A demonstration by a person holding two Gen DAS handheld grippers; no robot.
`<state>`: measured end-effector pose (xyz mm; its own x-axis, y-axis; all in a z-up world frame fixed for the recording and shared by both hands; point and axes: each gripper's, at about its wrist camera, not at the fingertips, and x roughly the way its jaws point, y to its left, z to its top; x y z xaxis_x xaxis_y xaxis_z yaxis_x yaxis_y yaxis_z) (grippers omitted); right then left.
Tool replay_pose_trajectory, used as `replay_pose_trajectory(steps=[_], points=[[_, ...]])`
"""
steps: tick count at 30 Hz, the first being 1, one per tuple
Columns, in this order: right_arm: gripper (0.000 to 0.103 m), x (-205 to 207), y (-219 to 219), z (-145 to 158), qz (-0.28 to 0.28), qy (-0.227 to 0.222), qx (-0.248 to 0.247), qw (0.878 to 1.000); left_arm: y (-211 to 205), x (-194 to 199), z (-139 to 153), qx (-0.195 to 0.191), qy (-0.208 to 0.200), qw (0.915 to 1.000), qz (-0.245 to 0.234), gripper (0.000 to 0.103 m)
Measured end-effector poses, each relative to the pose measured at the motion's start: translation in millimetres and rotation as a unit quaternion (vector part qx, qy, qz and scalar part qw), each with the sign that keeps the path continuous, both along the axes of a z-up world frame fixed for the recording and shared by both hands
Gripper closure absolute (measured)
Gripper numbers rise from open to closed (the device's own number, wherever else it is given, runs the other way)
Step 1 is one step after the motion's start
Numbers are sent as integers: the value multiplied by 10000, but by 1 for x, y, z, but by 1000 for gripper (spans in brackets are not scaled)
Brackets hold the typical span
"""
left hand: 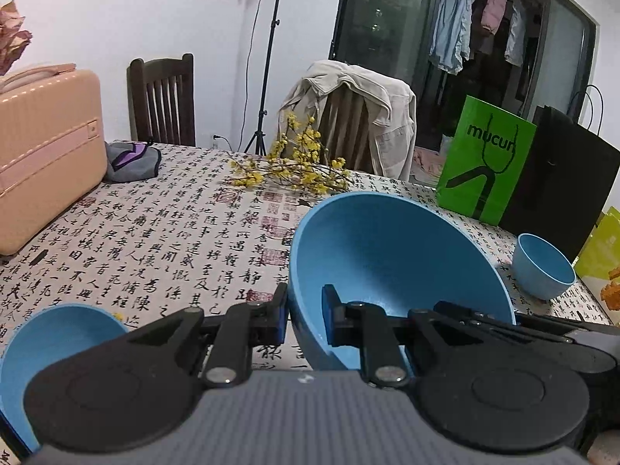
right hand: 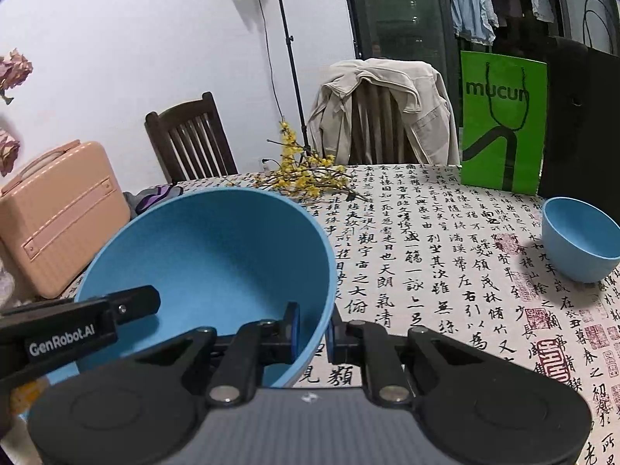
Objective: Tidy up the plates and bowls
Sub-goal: 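Lift the blue bowl and carry it toward the pink suitcase with both tools, then carry the blue bowl toward the lilac vase with both tools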
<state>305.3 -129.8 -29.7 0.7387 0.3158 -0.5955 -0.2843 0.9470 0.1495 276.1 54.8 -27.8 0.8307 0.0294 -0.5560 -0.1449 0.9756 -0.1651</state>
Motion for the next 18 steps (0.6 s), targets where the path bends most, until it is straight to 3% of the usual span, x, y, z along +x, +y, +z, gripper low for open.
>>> replay_pose_trajectory(steps=[18], points=[[90,-11,37,7,206,-71,-53,9997,34,-18,5,-87,-146,9997,198,85]])
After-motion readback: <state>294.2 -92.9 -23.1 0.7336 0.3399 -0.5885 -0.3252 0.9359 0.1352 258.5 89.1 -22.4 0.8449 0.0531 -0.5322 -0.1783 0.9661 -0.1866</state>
